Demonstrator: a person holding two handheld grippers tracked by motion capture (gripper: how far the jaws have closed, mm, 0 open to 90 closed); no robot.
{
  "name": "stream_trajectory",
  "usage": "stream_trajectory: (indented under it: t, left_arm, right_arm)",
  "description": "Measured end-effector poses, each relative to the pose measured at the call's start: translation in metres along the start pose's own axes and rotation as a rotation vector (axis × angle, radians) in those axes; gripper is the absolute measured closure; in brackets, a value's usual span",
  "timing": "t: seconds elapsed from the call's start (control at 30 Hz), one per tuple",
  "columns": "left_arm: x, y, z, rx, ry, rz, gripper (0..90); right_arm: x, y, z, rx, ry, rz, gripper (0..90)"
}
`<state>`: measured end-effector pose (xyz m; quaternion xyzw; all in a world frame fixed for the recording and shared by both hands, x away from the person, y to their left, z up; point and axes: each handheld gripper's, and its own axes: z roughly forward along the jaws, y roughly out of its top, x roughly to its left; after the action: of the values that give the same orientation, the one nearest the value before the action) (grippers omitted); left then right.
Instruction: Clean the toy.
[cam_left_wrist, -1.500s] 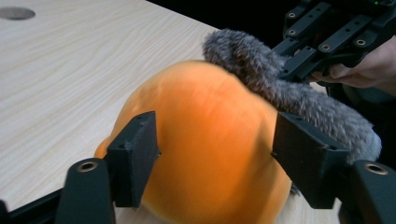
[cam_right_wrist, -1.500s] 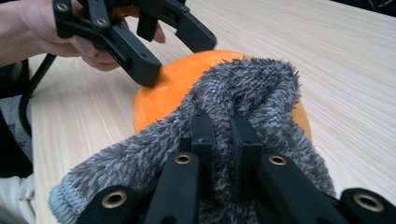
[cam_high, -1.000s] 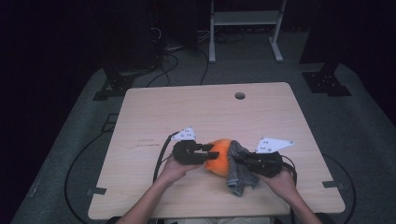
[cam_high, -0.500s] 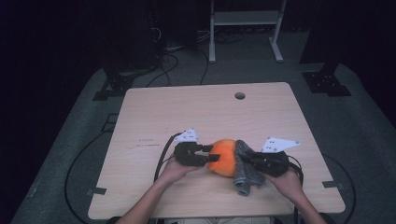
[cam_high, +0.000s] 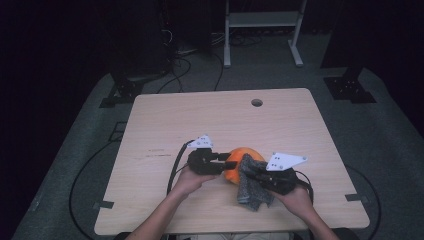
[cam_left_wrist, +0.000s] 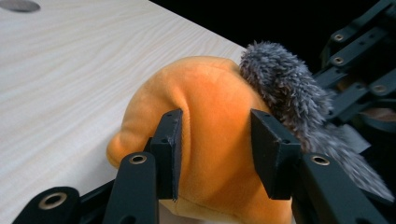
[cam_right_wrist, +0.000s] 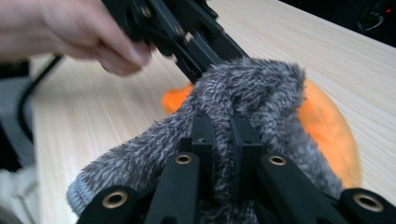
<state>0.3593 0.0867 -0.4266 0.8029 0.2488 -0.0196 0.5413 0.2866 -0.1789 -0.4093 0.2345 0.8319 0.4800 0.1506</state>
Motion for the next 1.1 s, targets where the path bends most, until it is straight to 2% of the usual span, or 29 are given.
stream_trajectory:
  t: [0.1,0.23,0.27,0.3,0.37,0.47,0.53,0.6,0.67,0.73,0.8,0.9,0.97,1.0,1.07,1.1]
  left_arm:
    - [0.000,-0.001,0.000,0.004,0.002,0.007,56.1]
    - [-0.003,0.000,0.000,0.002,0.008,0.017,56.0]
    - [-0.003,0.000,0.001,0.001,0.007,0.020,55.9]
    - [-0.004,0.001,0.001,-0.001,0.006,0.021,55.9]
    - [-0.005,0.001,0.002,-0.006,0.006,0.016,55.6]
    - [-0.003,0.000,0.001,0.004,0.014,0.019,55.5]
    - [0.000,-0.001,0.000,0.005,0.014,0.014,55.3]
    - [0.000,-0.002,0.000,0.006,0.019,0.019,55.0]
    - [-0.001,-0.002,0.001,0.014,0.032,0.041,54.9]
    - [-0.003,-0.002,0.002,0.021,0.037,0.073,54.9]
    - [-0.006,-0.002,0.002,0.024,0.040,0.095,54.7]
    - [-0.007,-0.002,0.002,0.026,0.040,0.113,53.1]
    - [-0.005,-0.002,0.002,0.021,0.034,0.090,44.7]
    - [-0.003,-0.003,0.002,0.022,0.031,0.080,37.7]
    - [0.003,-0.005,0.005,0.034,0.000,0.014,27.4]
    - [0.003,-0.006,0.006,0.037,-0.014,0.003,26.8]
  right_arm:
    - [-0.003,-0.007,-0.006,0.033,-0.036,-0.018,82.0]
    - [-0.005,-0.015,-0.015,0.036,-0.054,0.009,82.0]
    - [-0.003,-0.014,-0.016,0.015,-0.043,0.003,81.9]
    - [0.000,-0.011,-0.015,-0.015,-0.011,-0.009,81.8]
    - [0.006,-0.005,-0.010,-0.037,0.026,-0.032,81.8]
    - [0.009,-0.004,0.001,-0.005,0.034,-0.055,81.8]
    - [0.004,-0.009,0.001,0.005,0.044,-0.035,81.8]
    - [0.002,-0.014,-0.004,0.032,0.018,-0.049,81.8]
    - [-0.001,-0.016,-0.013,0.050,-0.035,-0.078,81.7]
    - [-0.010,-0.013,-0.024,0.005,-0.066,-0.038,81.6]
    - [-0.024,-0.006,-0.030,-0.036,-0.051,0.018,81.5]
    - [-0.038,-0.001,-0.024,-0.036,-0.028,0.060,81.1]
    - [-0.042,-0.004,-0.014,0.002,-0.006,0.075,81.1]
    - [-0.041,-0.009,-0.009,0.011,0.004,0.072,81.3]
    - [-0.038,-0.015,-0.008,0.001,0.022,0.078,81.5]
    - [-0.036,-0.018,-0.010,0.007,0.028,0.079,81.5]
